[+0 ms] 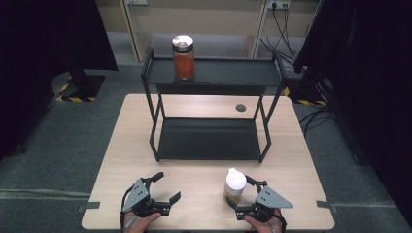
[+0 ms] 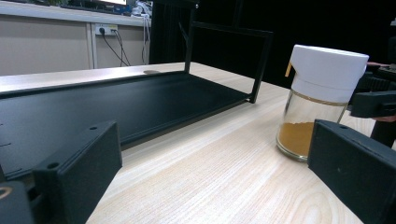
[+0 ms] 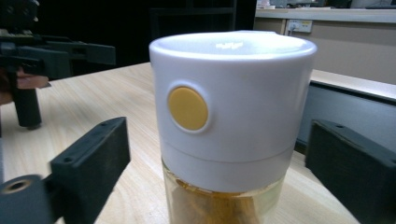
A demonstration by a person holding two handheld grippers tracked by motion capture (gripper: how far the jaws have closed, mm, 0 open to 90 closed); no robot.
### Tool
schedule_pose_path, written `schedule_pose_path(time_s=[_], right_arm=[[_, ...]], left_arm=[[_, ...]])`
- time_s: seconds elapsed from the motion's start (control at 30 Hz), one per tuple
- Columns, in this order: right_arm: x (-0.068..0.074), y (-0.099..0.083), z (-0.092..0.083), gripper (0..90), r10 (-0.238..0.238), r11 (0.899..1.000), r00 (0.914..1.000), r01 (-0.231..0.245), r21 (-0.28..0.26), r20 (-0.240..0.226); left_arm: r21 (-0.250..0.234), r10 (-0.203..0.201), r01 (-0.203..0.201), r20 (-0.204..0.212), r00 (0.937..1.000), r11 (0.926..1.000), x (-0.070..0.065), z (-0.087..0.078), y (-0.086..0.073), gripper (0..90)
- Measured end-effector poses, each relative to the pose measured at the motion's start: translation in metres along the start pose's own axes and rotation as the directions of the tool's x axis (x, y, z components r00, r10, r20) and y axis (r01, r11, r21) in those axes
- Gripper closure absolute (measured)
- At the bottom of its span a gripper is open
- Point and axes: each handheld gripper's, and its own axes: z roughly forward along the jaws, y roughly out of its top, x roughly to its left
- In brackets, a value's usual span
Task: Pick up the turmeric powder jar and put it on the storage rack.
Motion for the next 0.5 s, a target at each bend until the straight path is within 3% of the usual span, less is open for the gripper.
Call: schedule_pose_path(time_s=[0.17,0.5], right_arm=[[-0.0008,0.0013,0.0056,14.3,0.013,1.000,0.9999,-0.013,0.015,0.003],[-0.0013,0.0061,0.0110,26.2,-0.013,0.999,0.9999,0.012,0.047,0.005]], left_arm=[[0.003,0.003,-0.003,0.005,1.0000,1.0000,0.0000,0.0002,0.0001,2.1],[0.008,0.008,-0.008,0.008,0.9999,0.9999,-0.0006,0.0010,0.0004,2.1]])
